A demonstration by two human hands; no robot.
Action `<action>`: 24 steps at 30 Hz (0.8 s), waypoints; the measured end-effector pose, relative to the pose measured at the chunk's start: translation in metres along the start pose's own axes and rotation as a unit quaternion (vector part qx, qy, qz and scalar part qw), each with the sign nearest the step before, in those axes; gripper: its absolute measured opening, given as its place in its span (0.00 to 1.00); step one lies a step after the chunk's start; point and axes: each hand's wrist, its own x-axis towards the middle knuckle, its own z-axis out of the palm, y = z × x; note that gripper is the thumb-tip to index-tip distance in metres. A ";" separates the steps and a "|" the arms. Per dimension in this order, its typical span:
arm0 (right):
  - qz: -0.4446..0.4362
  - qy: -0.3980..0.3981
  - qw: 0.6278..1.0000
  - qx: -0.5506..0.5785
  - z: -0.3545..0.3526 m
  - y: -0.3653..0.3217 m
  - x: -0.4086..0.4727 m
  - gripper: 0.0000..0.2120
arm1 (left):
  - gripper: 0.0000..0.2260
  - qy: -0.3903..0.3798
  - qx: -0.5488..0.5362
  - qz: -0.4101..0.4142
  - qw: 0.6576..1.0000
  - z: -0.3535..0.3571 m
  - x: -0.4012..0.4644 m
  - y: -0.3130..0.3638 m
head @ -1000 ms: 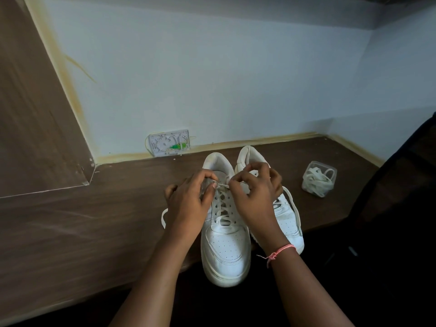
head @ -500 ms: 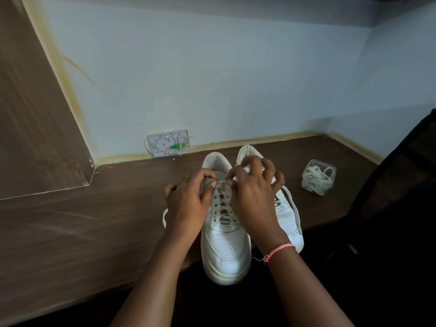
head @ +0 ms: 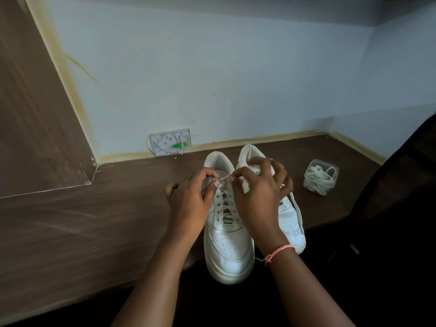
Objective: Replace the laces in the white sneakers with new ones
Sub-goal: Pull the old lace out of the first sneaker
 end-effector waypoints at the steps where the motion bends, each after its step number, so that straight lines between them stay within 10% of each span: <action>1: 0.056 0.016 0.998 0.017 -0.003 0.002 0.003 0.01 | 0.03 -0.001 -0.001 0.000 1.000 0.000 0.000 0.000; 4: 0.198 0.015 0.980 0.029 -0.008 0.012 0.009 0.04 | 0.03 -0.001 -0.002 0.003 1.000 -0.002 0.000 0.001; 10: -0.054 -0.025 0.997 -0.040 0.003 -0.001 -0.004 0.08 | 0.03 0.009 0.006 -0.006 1.000 0.001 0.001 0.001; 19: 0.131 0.042 0.988 -0.072 -0.011 0.032 0.016 0.04 | 0.03 0.006 -0.007 0.001 1.000 0.000 0.000 0.002; 24: -0.034 0.000 0.998 -0.048 -0.003 0.011 0.002 0.10 | 0.03 0.015 -0.011 -0.004 1.000 0.003 0.001 0.000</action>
